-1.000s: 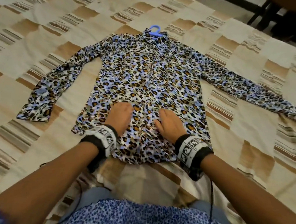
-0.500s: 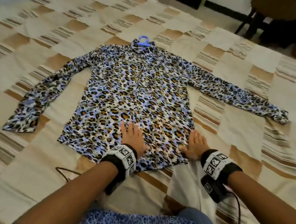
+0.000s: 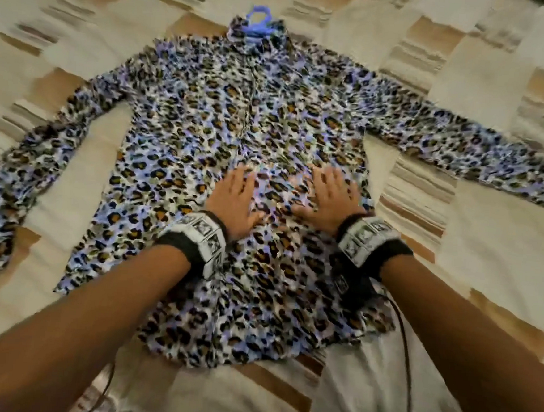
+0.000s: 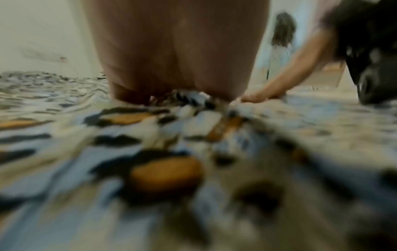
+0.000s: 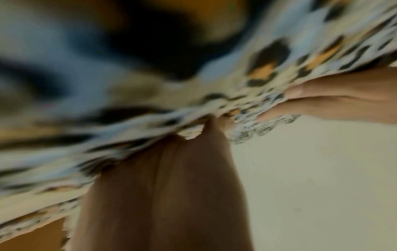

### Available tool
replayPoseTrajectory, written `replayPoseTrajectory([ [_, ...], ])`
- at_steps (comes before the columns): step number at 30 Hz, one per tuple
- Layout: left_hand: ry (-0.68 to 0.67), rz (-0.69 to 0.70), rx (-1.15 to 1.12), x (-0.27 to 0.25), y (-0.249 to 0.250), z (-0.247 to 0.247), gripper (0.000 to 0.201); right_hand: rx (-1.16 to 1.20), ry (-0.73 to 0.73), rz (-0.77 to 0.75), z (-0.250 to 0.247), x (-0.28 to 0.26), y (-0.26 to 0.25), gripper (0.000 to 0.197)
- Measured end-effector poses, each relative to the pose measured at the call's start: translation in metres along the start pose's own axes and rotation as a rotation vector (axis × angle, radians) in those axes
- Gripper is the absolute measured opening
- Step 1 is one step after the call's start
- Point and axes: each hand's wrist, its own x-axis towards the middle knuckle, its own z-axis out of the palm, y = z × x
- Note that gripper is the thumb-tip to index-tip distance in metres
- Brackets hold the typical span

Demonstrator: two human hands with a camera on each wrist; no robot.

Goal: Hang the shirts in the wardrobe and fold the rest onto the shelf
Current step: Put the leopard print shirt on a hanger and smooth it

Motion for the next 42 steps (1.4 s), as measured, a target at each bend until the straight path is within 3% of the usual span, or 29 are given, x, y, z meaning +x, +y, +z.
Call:
replayPoseTrajectory([
  [3, -0.084, -0.071, -0.072, -0.001, 0.001, -0.033, 0.062, 0.013, -0.109, 0.215, -0.017, -0.003, 0.031, 0.097],
  [6, 0.070, -0.079, -0.073, 0.024, 0.000, -0.075, 0.037, -0.031, -0.101, 0.292, -0.043, 0.013, 0.025, 0.099],
  [8, 0.132, -0.026, -0.058, 0.054, -0.004, -0.091, 0.050, -0.019, 0.055, 0.227, -0.064, 0.040, 0.010, 0.092],
  [10, 0.065, 0.035, 0.016, 0.082, -0.006, -0.094, 0.062, -0.076, 0.172, 0.083, -0.078, 0.071, -0.010, 0.082],
  [14, -0.001, -0.022, 0.043, 0.104, -0.023, -0.070, 0.064, -0.221, 0.056, -0.236, -0.070, 0.119, -0.027, 0.084],
  [16, 0.001, -0.129, -0.049, 0.099, -0.036, -0.062, 0.077, -0.133, 0.045, -0.181, -0.069, 0.126, -0.002, 0.096],
  [19, -0.067, -0.252, -0.137, 0.093, -0.054, -0.065, 0.088, 0.065, -0.010, 0.029, -0.080, 0.121, 0.034, 0.087],
  [22, 0.002, -0.241, -0.082, 0.099, -0.057, -0.084, 0.082, 0.052, -0.052, 0.109, -0.098, 0.127, 0.034, 0.089],
  [25, 0.085, -0.098, 0.031, 0.123, -0.046, -0.108, 0.065, -0.052, 0.090, 0.012, -0.106, 0.156, 0.006, 0.099],
  [27, 0.056, -0.012, 0.109, 0.148, -0.049, -0.114, 0.060, -0.126, 0.049, -0.118, -0.107, 0.177, -0.003, 0.102],
  [31, -0.087, -0.136, 0.031, 0.166, -0.077, -0.107, 0.069, -0.069, -0.070, -0.189, -0.104, 0.187, 0.003, 0.102],
  [35, -0.145, -0.244, -0.052, 0.161, -0.084, -0.110, 0.081, -0.060, -0.084, -0.155, -0.103, 0.190, 0.001, 0.104],
  [37, -0.111, -0.292, -0.023, 0.162, -0.076, -0.120, 0.087, -0.047, -0.095, -0.151, -0.102, 0.191, 0.000, 0.105],
  [40, 0.054, -0.153, 0.013, 0.172, -0.061, -0.132, 0.084, -0.060, -0.100, -0.139, -0.101, 0.193, 0.000, 0.104],
  [42, 0.008, -0.059, 0.062, 0.182, -0.058, -0.132, 0.089, -0.066, -0.099, -0.145, -0.100, 0.194, 0.000, 0.104],
])
